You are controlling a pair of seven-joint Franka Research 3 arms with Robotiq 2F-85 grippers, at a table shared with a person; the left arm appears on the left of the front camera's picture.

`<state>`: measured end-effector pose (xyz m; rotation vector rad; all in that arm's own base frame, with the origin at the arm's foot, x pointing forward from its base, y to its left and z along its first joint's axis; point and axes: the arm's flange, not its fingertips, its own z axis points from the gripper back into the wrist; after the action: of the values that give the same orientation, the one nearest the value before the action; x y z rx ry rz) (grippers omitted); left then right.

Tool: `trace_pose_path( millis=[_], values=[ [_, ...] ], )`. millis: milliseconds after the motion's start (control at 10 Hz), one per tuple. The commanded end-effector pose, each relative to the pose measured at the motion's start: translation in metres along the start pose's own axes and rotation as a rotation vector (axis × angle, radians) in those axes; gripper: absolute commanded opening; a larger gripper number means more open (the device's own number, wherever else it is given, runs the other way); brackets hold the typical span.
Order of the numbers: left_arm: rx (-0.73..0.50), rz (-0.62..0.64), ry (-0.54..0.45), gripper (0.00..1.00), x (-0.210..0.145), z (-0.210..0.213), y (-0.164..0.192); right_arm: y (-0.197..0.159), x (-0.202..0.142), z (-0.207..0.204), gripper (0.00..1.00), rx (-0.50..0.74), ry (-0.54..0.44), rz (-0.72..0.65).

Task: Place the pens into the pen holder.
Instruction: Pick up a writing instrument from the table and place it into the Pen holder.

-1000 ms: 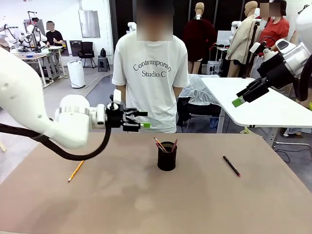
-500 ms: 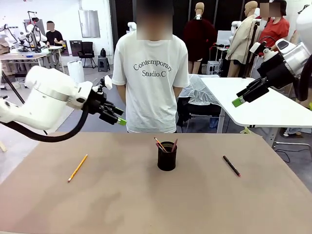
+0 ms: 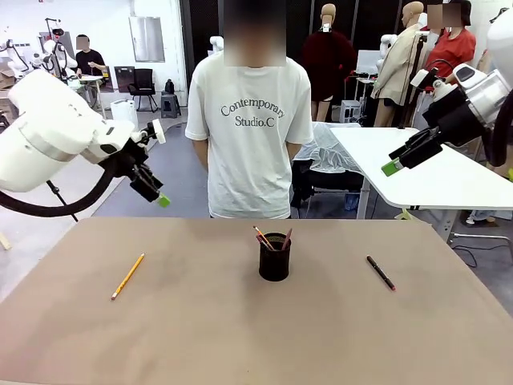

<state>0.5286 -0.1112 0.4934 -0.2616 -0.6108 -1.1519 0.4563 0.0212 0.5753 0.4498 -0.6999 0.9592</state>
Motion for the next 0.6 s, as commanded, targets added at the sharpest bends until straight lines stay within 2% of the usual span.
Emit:
trace_pose_path(
  millis=[0,100,200,300,500],
  values=[
    [-0.039,0.098,0.129,1.00,-0.0034,-0.0026,-0.0068,0.0000,0.0006,0.0010,1.00,0.003,-0.004,0.002],
    [-0.035,0.131,0.124,1.00,-0.0047,-0.0057,-0.0073,0.0000,0.0006,0.0010,1.00,0.003,-0.004,0.002],
    [-0.039,0.127,0.073,1.00,-0.0044,-0.0092,-0.0030,0.0000,0.0006,0.0010,1.00,0.003,-0.004,0.002],
    [-0.010,0.080,0.110,1.00,-0.0109,-0.0076,-0.0040,0.0000,0.0006,0.0010,1.00,0.003,-0.004,0.002],
    [-0.010,0.080,0.110,1.00,-0.0109,-0.0076,-0.0040,0.0000,0.0006,0.0010,1.00,0.003,-0.004,0.002]
  ],
)
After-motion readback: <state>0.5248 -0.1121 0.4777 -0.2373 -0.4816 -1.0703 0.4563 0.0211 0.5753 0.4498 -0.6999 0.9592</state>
